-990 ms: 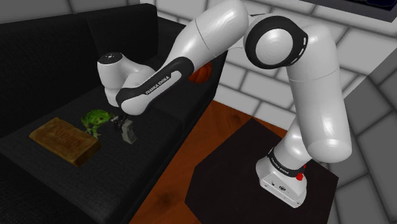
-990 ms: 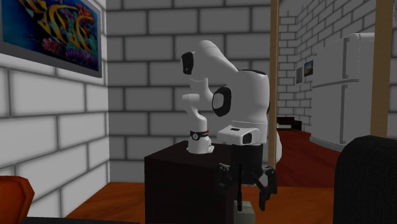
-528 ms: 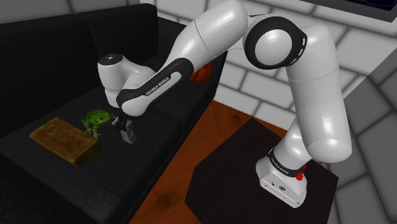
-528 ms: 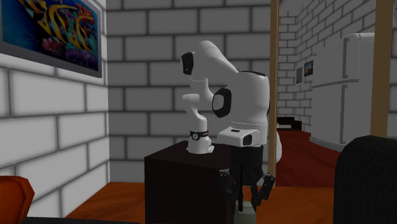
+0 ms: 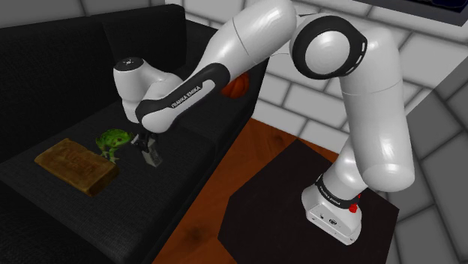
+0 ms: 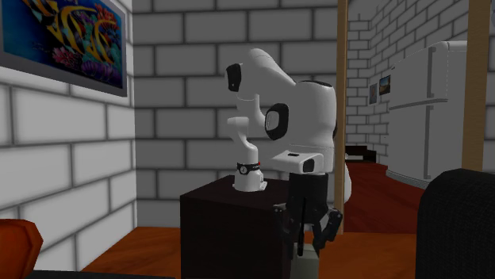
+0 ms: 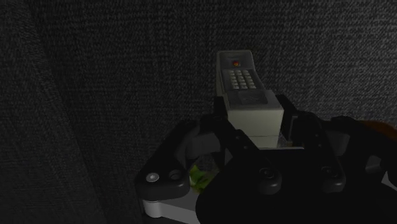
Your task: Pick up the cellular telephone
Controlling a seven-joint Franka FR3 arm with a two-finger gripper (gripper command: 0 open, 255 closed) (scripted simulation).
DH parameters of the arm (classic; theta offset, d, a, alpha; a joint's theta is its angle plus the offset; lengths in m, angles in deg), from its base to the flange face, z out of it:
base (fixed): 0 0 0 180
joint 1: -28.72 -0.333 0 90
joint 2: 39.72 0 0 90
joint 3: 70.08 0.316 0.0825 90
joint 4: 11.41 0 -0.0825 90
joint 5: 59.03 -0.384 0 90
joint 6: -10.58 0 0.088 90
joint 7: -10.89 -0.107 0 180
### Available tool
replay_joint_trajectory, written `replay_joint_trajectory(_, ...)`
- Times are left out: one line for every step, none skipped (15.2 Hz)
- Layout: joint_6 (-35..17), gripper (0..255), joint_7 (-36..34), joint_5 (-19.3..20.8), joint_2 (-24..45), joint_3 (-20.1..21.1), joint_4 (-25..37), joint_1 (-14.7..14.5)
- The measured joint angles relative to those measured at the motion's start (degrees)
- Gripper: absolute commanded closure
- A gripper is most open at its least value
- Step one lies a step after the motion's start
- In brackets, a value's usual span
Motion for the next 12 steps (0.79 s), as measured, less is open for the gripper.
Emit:
replay_joint_trajectory(0.62,255,0.15,-0.16,-0.32,0.11,0.33,0.04)
replay_joint_trajectory(1.07,255,0.27,-0.32,-0.98,0.24,0.12,0.14)
replay_joint_trajectory(1.63,255,0.37,-0.46,-1.35,0.35,0.33,0.16)
replay_joint_trajectory(2.06,255,0.59,-0.64,-1.98,0.47,0.15,0.34)
replay_joint_trajectory(2.52,255,0.77,-0.80,-2.42,0.57,0.20,0.46)
replay_joint_trajectory(3.01,255,0.89,-0.95,-2.88,0.67,0.23,0.52)
replay_joint_trajectory(3.47,255,0.96,-1.11,-3.48,0.80,0.08,0.58)
replay_joint_trajectory(3.93,255,1.03,-1.27,-4.04,0.93,-0.02,0.62)
replay_joint_trajectory(4.57,255,1.11,-1.43,-4.43,1.05,0.24,0.62)
replay_joint_trajectory(5.30,255,1.32,-1.60,-4.77,1.15,0.66,0.67)
replay_joint_trajectory(5.71,255,1.36,-1.73,-5.25,1.25,0.59,0.70)
replay_joint_trajectory(6.09,255,1.49,-1.85,-5.55,1.32,0.69,0.76)
